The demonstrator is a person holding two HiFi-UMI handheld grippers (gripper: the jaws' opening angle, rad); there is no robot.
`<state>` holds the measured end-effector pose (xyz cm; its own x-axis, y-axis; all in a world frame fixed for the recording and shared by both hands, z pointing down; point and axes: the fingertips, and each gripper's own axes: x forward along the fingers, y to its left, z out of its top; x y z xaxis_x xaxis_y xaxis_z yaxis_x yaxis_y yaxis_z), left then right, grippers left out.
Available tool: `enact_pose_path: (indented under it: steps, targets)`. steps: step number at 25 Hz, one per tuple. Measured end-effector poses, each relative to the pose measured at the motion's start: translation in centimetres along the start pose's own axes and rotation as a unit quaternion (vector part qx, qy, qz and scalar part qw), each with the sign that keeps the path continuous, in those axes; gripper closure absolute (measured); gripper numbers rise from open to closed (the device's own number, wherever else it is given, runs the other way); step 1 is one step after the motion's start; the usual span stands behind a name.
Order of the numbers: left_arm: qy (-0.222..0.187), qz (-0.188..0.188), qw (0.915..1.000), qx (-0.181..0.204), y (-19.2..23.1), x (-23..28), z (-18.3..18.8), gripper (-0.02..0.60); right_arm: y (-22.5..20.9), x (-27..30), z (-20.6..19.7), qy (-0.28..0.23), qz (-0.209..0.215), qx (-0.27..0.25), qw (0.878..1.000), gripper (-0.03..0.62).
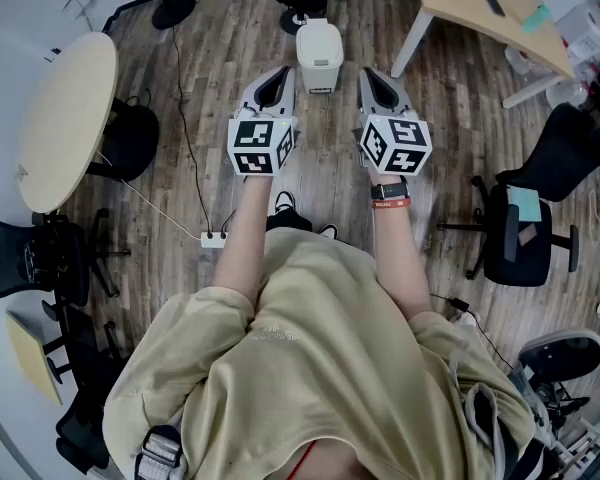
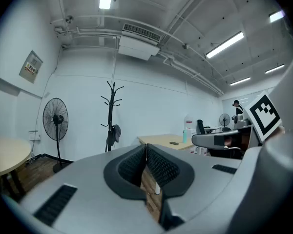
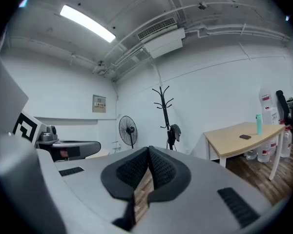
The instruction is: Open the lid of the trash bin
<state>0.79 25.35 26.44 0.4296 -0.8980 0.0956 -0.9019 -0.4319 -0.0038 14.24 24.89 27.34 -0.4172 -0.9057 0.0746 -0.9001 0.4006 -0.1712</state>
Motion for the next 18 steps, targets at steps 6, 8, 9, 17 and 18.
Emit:
enact_pose_path:
  steps: [6,8,9,17,18]
  targets:
    - [0.000,0.005,1.0000,0.001,0.4,1.7,0.1,0.557,-1.7,1.3,0.2,-0.004,-0.006,0.007,1.000,0.579]
    - [-0.002,0.004,1.0000,0.000,0.5,2.6,0.0,0.557,-2.3,2.0,0.0,-0.003,-0.009,0.006,1.000,0.579]
    - [-0.002,0.004,1.0000,-0.001,0.6,3.0,-0.2,0.557,-2.5,2.3,-0.1,-0.002,-0.010,0.004,1.000,0.579]
    - [0.002,-0.001,1.0000,-0.005,2.6,6.9,-0.1,0.557,-4.4,5.9,0.9,-0.006,-0.028,0.002,1.000,0.579]
    - [0.004,0.002,1.0000,-0.004,3.1,7.5,0.0,0.557,-4.5,6.5,1.1,-0.007,-0.027,0.002,1.000,0.579]
